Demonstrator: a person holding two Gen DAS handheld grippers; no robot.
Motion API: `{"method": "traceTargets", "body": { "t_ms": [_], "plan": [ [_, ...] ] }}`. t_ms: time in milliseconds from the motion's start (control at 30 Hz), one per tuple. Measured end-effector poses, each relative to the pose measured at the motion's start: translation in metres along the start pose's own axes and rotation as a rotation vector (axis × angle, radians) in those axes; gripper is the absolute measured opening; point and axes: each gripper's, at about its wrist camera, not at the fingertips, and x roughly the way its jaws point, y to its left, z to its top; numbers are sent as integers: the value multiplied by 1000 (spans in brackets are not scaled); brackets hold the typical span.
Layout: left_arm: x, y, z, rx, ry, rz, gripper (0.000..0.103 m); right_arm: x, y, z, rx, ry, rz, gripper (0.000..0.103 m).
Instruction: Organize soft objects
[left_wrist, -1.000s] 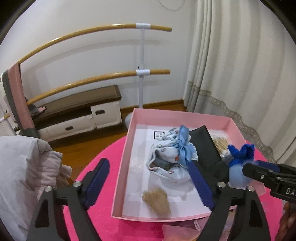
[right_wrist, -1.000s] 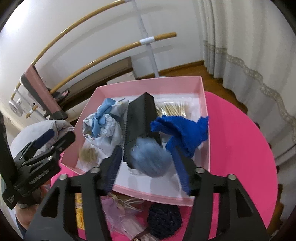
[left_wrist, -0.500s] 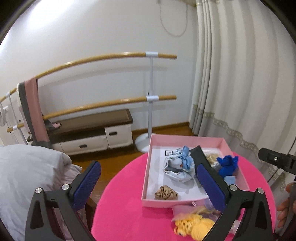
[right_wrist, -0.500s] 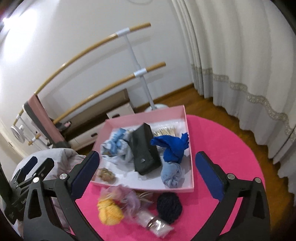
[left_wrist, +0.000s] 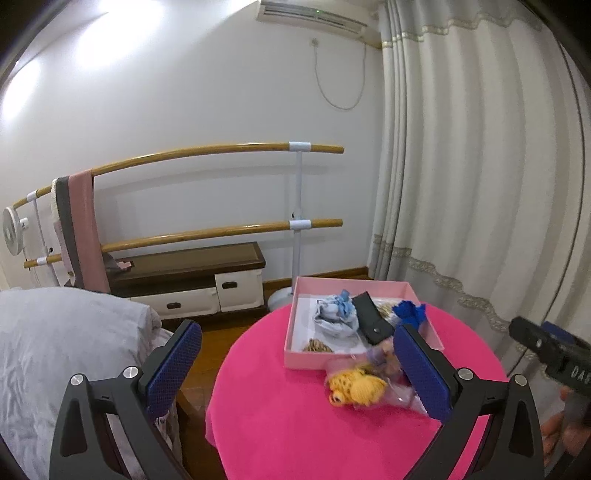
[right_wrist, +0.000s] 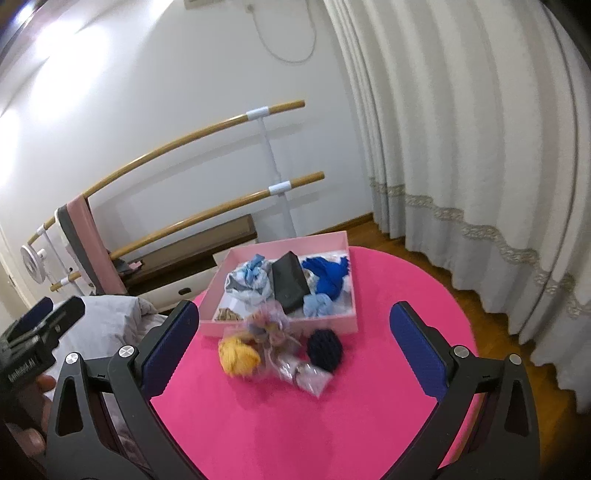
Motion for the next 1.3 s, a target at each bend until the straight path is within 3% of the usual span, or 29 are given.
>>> {"method": "traceTargets", "body": {
  "t_ms": [367, 533, 1000, 1300],
  "plan": [
    [-102, 0, -28, -5, -33, -8, 103, -70, 21, -43, -92, -90, -57, 103],
    [-122, -4, -44, 2, -46, -2, 103, -84, 26, -51, -101, -109, -44, 103],
    [-117, -3, -42, -2, 8, -22, 103, -77, 22, -56, -95, -88, -44, 103],
    [-88, 3, -44, -14, 57, -27, 103, -54, 8, -59, -81, -45, -60, 103]
  ]
}}
